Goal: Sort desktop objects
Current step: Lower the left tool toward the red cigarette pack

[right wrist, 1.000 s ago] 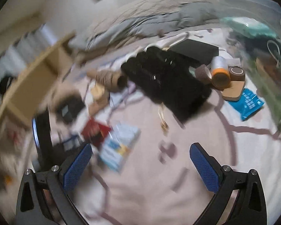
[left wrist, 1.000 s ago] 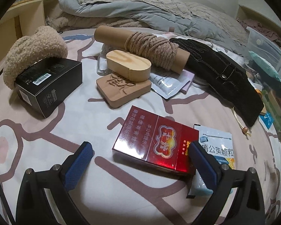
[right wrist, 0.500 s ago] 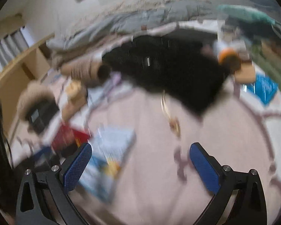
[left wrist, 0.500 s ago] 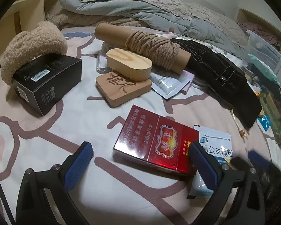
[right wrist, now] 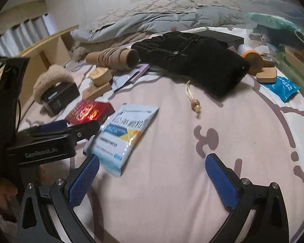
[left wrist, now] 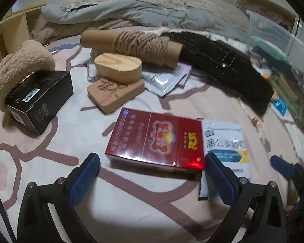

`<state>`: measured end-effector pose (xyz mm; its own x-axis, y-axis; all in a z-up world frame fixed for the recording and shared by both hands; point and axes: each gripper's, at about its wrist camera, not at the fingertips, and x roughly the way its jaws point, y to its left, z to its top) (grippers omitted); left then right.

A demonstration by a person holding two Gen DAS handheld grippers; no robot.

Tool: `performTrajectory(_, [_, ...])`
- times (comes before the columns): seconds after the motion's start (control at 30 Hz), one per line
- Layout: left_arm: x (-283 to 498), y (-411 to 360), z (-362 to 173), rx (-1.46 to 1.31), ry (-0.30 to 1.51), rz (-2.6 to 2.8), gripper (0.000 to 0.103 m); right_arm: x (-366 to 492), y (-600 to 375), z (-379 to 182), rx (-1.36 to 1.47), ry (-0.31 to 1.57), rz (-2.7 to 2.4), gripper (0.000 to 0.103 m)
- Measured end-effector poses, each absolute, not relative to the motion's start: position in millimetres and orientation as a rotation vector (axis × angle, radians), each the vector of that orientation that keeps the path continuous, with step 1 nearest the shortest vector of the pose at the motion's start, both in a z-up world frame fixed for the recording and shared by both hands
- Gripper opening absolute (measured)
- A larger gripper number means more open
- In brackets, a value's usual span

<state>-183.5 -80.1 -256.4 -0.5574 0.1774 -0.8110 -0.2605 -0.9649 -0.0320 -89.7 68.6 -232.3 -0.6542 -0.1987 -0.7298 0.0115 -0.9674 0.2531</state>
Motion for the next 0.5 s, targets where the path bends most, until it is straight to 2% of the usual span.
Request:
performTrajectory(0.2, [-189.2, -101.2, -259.3, -1.380, 0.076, 2.620, 0.103, -97.4, 54.1, -238.1, 1.347, -0.182, -2.767, 0.103])
performTrajectory(0.5, [-188.2, -131.1, -259.5, -1.425, 0.010, 2.670, 0.103, -104.7, 68.9, -235.2, 1.406, -0.202, -2.807, 0.103])
